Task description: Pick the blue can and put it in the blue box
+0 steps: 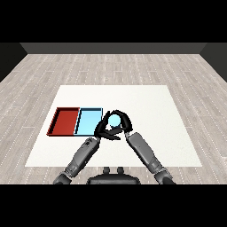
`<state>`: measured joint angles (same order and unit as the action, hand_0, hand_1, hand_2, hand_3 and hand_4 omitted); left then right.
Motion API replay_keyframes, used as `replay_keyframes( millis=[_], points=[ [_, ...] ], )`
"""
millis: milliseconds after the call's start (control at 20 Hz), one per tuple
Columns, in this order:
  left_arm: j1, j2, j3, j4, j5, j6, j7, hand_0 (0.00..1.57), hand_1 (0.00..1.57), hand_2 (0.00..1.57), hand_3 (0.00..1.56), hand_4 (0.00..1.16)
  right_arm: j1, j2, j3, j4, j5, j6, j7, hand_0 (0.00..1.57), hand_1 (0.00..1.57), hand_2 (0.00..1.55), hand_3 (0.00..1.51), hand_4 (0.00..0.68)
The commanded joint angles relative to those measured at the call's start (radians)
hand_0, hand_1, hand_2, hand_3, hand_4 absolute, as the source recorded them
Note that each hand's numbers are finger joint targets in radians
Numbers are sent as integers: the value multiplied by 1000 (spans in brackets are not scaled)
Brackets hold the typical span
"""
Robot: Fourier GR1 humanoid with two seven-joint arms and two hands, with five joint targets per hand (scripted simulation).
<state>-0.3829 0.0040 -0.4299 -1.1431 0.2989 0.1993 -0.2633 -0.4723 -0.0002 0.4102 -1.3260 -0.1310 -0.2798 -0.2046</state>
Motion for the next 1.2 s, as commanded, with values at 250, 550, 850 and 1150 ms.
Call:
replay_keyframes(
  millis=[250, 550, 850, 1150],
  points=[
    [9, -4, -57, -7, 38, 23, -39, 0, 0, 0, 0, 0, 15, 0, 97, -13, -29, -73, -12, 1446, 1446, 1441, 1397, 562],
    [-54, -4, -36, -7, -24, 97, 57, 0, 0, 0, 0, 108, -24, 0, 28, -14, -32, -16, 26, 1485, 1485, 1468, 1407, 536],
    [-153, -3, -134, 135, -8, 233, 57, 0, 0, 0, 0, 0, -31, 0, 102, 13, -91, -50, -20, 1483, 1483, 1458, 1406, 572],
    [-142, -2, -200, 80, -43, 344, 24, 0, 0, 300, 0, 531, -39, -1, 194, -22, -106, -129, -10, 1486, 1486, 1462, 1402, 557]
  ],
)
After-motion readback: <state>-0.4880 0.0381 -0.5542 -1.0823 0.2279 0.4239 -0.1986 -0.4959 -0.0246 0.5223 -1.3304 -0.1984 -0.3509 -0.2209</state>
